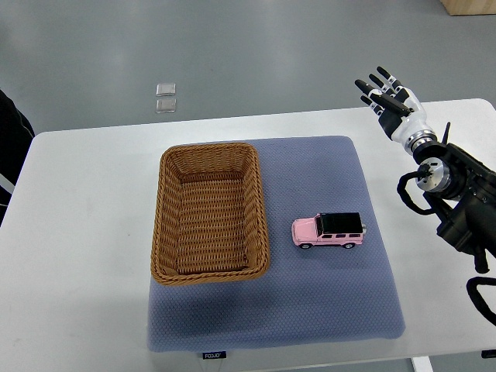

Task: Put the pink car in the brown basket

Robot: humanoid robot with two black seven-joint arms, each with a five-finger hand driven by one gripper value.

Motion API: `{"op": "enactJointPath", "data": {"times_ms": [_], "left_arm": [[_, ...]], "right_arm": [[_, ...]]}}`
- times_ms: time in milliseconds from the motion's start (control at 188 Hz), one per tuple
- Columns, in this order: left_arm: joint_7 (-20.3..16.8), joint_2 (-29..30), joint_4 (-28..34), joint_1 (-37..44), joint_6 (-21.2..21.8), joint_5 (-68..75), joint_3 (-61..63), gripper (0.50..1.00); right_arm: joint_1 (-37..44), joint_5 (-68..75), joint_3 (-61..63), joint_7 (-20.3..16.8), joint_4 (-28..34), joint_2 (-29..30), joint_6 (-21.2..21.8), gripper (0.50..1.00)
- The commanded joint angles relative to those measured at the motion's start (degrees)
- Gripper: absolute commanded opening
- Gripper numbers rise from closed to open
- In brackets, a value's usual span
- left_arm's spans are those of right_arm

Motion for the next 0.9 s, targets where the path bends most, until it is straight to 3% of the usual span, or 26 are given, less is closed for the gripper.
{"op": "enactJointPath", "data": {"times_ms": [0, 897], "left_arm": [[0.0, 0.0, -0.03, 0.0, 0.01, 0.0, -0.06, 1.0], [0.0, 0.0, 0.59, -0.09, 0.45, 0.0, 0.55, 1.0]], "right_arm": [[-0.01, 0.0, 0.06, 0.0, 0.02, 0.03, 0.0, 0.907], [0.08, 0.0, -0.02, 0.0, 0.02, -0.15, 0.0, 0.907]]}}
